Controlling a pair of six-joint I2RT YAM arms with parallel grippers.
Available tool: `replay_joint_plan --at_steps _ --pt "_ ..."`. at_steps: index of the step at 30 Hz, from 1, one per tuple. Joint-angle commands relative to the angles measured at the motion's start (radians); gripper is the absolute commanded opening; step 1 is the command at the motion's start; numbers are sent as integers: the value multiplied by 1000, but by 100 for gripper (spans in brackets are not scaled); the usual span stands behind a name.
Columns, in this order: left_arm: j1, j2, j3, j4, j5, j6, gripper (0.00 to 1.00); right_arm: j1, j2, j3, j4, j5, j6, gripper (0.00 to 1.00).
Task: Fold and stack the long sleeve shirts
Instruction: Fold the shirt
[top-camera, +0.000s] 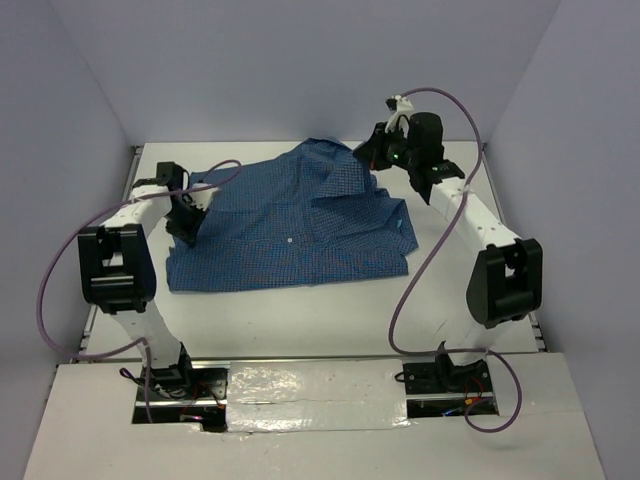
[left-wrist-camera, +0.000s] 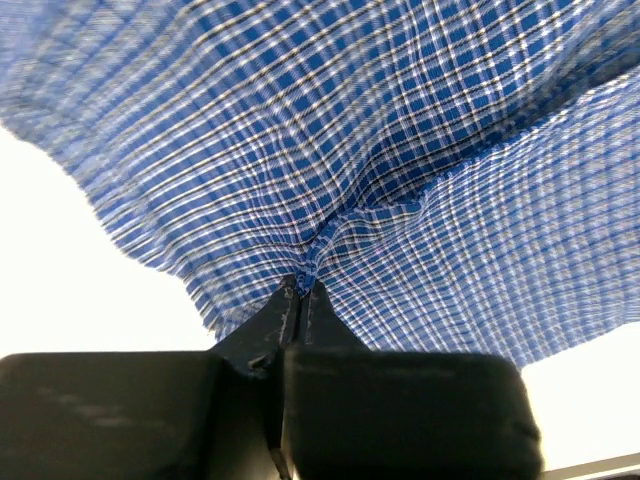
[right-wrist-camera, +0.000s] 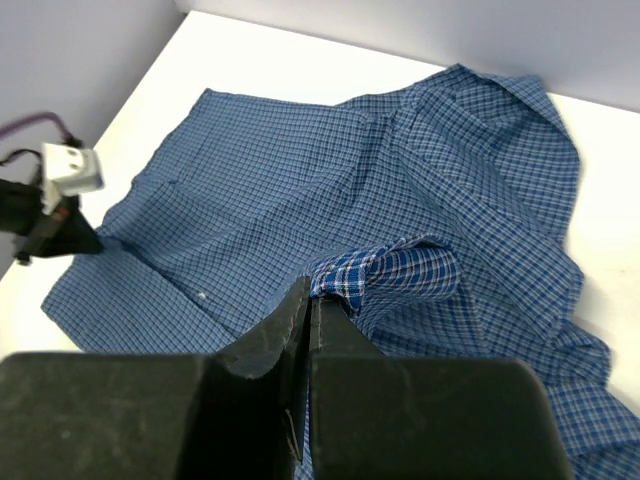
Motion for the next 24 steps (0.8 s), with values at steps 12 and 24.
replay_joint_plan --at_steps 12,24 --pt "13 -127 -46 7 -27 -63 15 9 -160 -88 38 -1 -24 0" --pt "16 -51 -33 54 -24 -104 41 9 -169 -108 38 -1 -31 0"
